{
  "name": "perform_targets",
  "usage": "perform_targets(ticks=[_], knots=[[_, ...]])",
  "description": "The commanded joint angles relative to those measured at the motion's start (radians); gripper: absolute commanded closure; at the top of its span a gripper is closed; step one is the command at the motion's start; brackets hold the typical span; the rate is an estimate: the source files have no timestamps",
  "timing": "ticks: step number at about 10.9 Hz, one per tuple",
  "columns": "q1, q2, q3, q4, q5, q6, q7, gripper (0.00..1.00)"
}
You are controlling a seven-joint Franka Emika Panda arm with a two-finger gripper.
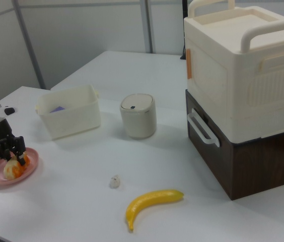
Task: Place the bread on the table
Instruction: 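Lower the gripper onto the bread and close it, then lift the bread off the plate and carry it beside the plate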
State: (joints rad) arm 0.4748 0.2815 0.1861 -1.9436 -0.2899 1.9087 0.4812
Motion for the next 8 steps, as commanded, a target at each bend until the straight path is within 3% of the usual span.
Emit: perform_targets(ticks=[1, 3, 5, 8], knots=[[-0.004, -0.036, -0.005, 0.008, -0.006, -0.02, -0.091, 1.0], [-0.007, -0.074, -0.014, 0.032, 0.058, -0.066, -0.182, 1.0], [-0.03, -0.096, -0.087, 0.144, 0.177, -0.196, -0.356, 1.0], [-0.035, -0.081, -0.221, 0.163, 0.14, -0.2, -0.435, 1.0]])
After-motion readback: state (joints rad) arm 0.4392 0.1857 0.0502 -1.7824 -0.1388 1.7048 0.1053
